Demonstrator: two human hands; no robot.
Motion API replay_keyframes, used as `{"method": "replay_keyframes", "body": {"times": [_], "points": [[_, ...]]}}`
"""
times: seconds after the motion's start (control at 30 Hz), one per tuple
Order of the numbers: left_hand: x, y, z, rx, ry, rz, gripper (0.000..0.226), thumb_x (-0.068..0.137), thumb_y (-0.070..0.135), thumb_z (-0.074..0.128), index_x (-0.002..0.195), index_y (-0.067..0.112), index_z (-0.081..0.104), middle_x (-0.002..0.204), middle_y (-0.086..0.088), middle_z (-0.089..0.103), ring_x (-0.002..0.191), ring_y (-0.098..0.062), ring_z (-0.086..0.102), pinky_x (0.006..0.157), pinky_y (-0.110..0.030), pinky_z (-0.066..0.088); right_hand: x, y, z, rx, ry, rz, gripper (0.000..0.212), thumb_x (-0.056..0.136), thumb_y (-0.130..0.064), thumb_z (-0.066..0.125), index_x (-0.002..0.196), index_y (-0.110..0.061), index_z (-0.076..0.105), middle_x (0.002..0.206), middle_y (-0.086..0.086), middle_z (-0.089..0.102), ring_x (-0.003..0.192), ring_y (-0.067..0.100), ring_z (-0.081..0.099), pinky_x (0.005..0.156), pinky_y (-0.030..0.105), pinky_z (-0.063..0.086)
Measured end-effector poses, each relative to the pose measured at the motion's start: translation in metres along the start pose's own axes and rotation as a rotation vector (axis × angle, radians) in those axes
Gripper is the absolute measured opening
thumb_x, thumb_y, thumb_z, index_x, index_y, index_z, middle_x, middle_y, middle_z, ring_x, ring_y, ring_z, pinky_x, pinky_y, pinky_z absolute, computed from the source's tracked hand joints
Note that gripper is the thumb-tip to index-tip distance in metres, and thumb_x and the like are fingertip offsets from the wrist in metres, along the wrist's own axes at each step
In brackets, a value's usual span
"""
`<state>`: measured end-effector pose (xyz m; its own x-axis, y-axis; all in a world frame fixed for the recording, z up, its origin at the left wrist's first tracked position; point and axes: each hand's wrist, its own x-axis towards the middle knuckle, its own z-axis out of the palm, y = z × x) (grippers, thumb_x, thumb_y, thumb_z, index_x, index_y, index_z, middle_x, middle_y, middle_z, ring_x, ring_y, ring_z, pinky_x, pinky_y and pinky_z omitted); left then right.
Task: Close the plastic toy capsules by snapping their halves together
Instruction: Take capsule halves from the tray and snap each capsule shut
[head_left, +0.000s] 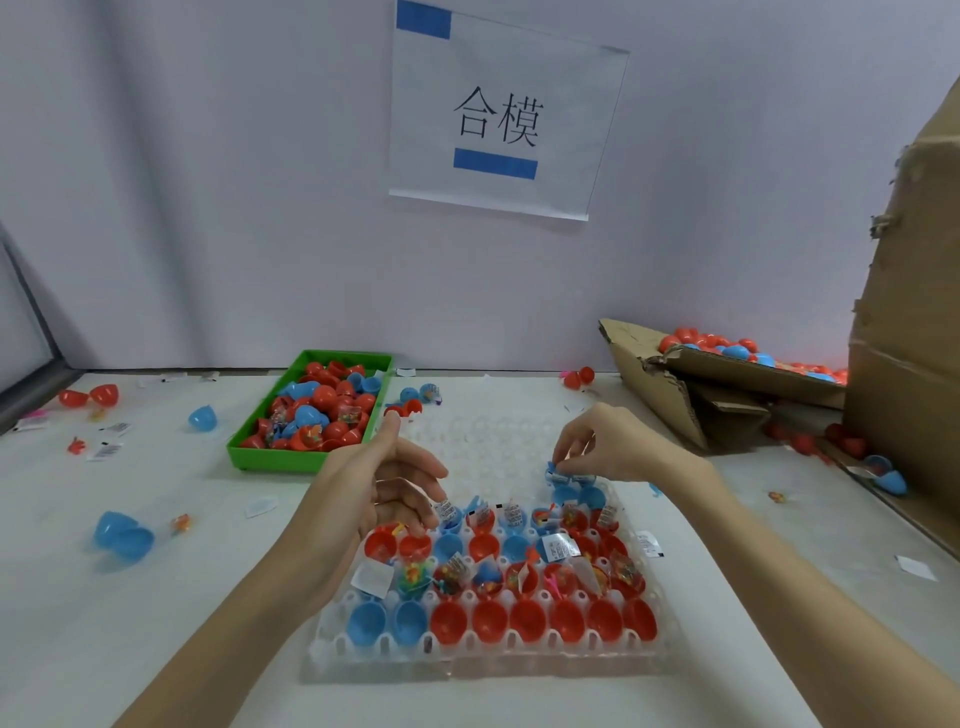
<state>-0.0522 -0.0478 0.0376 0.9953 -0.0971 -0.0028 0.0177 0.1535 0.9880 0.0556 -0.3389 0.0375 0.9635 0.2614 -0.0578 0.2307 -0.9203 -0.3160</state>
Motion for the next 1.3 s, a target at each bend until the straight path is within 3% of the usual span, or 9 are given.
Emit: {"method": "replay_keyframes", "body": {"times": [0.17,0.3,0.47,0.73,0.83,0.93,1.03,1.17,1.3], "points": [[0.0,0.0,-0.001,0.018,-0.009,0.0,0.062,0.093,0.057,0.046,0.076,0.007,0.079,0.08,-0.021,0.073,0.064,-0.029,0.07,0.054,-0.027,0.057,0.01,-0.001,-0.002,-0.034,-0.042,-0.015,0.011,0.09,-0.025,0.077,0.098,-0.019,0.08,0.085,-0.013,0.071,0.078,0.007,0.067,0.063,0.012,0.051],[0.0,0.0,-0.002,0.042,-0.015,0.01,0.06,0.097,0.054,0.048,0.076,0.008,0.08,0.079,-0.018,0.074,0.063,-0.026,0.07,0.055,-0.026,0.057,0.018,0.0,-0.009,-0.045,-0.075,-0.027,0.012,0.09,-0.025,0.078,0.099,-0.018,0.081,0.084,-0.014,0.074,0.078,0.008,0.07,0.075,0.02,0.06],[-0.001,0.001,0.0,0.051,-0.023,0.011,0.059,0.093,0.057,0.048,0.076,0.01,0.08,0.079,-0.017,0.075,0.063,-0.025,0.07,0.056,-0.026,0.058,0.019,0.003,-0.006,-0.045,-0.141,-0.02,0.011,0.09,-0.025,0.077,0.099,-0.021,0.081,0.085,-0.016,0.074,0.079,0.007,0.07,0.069,0.014,0.058],[0.0,-0.004,0.0,0.121,-0.016,0.058,0.045,0.09,0.052,0.059,0.081,0.013,0.079,0.082,-0.008,0.076,0.067,-0.02,0.071,0.058,-0.024,0.059,0.012,-0.002,-0.034,0.023,-0.018,-0.018,0.004,0.087,-0.031,0.08,0.085,-0.028,0.079,0.084,-0.009,0.076,0.082,0.016,0.071,0.078,0.034,0.062],[0.001,-0.012,0.003,0.373,0.07,0.219,0.024,0.086,0.047,0.072,0.099,0.026,0.073,0.092,0.009,0.074,0.077,-0.012,0.072,0.065,-0.024,0.061,0.006,-0.012,-0.041,0.119,0.06,-0.017,0.006,0.087,-0.032,0.08,0.086,-0.026,0.08,0.085,-0.002,0.077,0.084,0.026,0.07,0.077,0.042,0.059],[0.0,-0.023,0.01,0.613,0.057,0.37,0.04,0.083,0.035,0.086,0.113,0.04,0.06,0.111,0.023,0.061,0.099,0.001,0.064,0.076,-0.017,0.059,-0.008,-0.035,-0.032,0.318,0.092,-0.051,0.008,0.088,-0.031,0.079,0.087,-0.023,0.081,0.083,-0.003,0.077,0.078,0.024,0.066,0.067,0.033,0.052],[-0.004,-0.03,0.012,0.714,-0.028,0.454,0.052,0.08,0.04,0.088,0.118,0.046,0.053,0.125,0.025,0.048,0.112,0.003,0.058,0.087,-0.012,0.054,-0.024,-0.062,-0.012,0.52,0.087,-0.052,0.009,0.088,-0.033,0.079,0.088,-0.024,0.081,0.086,-0.006,0.078,0.086,0.019,0.069,0.075,0.033,0.055],[-0.005,-0.03,0.013,0.707,0.024,0.513,0.046,0.08,0.034,0.089,0.112,0.039,0.057,0.117,0.019,0.056,0.105,-0.001,0.063,0.084,-0.013,0.055,-0.039,-0.087,0.021,0.704,0.107,0.031,0.01,0.089,-0.035,0.078,0.084,-0.026,0.081,0.079,-0.012,0.075,0.067,-0.006,0.06,0.06,0.015,0.044],[-0.003,-0.028,0.013,0.632,0.109,0.497,0.031,0.083,0.024,0.087,0.106,0.026,0.067,0.101,0.017,0.069,0.094,0.0,0.069,0.078,-0.011,0.056,-0.048,-0.097,0.041,0.891,0.193,0.118,0.009,0.092,-0.025,0.074,0.089,-0.017,0.077,0.079,-0.007,0.077,0.071,-0.008,0.069,0.058,0.011,0.049]]}}
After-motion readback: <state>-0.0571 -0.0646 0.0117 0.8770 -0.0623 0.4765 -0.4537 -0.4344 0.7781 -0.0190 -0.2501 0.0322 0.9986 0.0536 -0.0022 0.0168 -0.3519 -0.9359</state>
